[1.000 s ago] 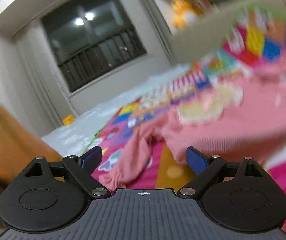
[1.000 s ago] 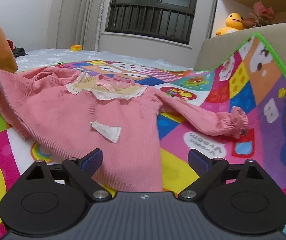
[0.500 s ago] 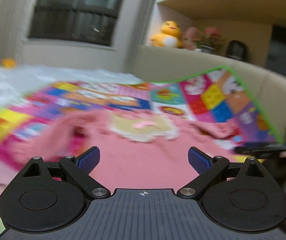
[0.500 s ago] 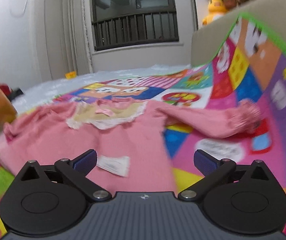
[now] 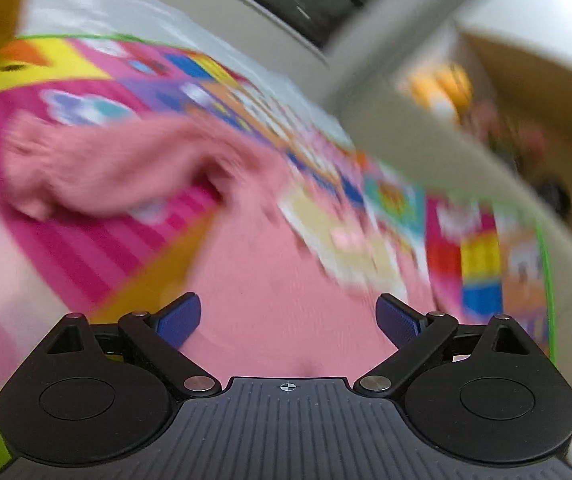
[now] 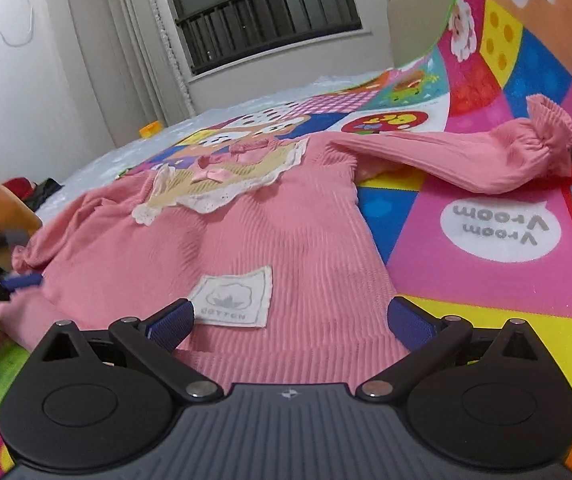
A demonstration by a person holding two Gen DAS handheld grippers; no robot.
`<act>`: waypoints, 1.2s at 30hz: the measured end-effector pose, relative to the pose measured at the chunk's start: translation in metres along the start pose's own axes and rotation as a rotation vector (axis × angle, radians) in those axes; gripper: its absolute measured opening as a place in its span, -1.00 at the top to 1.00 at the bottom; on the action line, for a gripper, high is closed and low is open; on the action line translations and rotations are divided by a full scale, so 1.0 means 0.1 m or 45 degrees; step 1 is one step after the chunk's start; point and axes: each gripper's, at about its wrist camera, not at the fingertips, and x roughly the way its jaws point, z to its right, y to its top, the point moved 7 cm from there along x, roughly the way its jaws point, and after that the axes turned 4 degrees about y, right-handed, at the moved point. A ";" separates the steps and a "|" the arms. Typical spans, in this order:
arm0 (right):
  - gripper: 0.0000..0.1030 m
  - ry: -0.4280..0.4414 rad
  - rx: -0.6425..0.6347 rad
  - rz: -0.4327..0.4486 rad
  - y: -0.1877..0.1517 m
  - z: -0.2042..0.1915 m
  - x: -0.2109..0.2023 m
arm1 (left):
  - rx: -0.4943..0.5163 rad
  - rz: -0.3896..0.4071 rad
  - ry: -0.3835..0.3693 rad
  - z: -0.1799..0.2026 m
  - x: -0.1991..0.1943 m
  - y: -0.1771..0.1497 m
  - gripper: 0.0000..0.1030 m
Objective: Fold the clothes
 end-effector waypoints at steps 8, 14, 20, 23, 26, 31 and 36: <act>-1.00 -0.011 -0.030 -0.008 -0.01 -0.01 0.02 | -0.234 0.132 0.116 -0.57 0.45 0.84 -0.86; -1.00 -0.029 -0.095 -0.068 -0.01 -0.04 0.06 | -0.076 0.381 0.446 -0.86 0.47 1.65 -0.72; -1.00 -0.018 -0.101 -0.062 0.03 -0.04 0.04 | -0.050 0.287 0.310 -0.54 0.36 1.40 -0.86; -1.00 -0.010 -0.041 -0.042 0.19 0.04 -0.04 | 0.148 0.055 0.129 -0.01 0.50 0.81 -0.90; -1.00 -0.144 0.030 0.075 0.46 0.30 -0.21 | 0.290 -0.168 0.082 0.29 0.63 0.27 -0.90; -0.65 -0.411 0.238 0.141 0.70 1.07 -0.18 | 0.432 -0.180 0.112 0.46 0.56 -0.08 -0.90; 0.43 -0.536 0.312 0.149 0.98 1.66 0.05 | 0.484 -0.106 0.118 0.50 0.40 -0.12 -0.90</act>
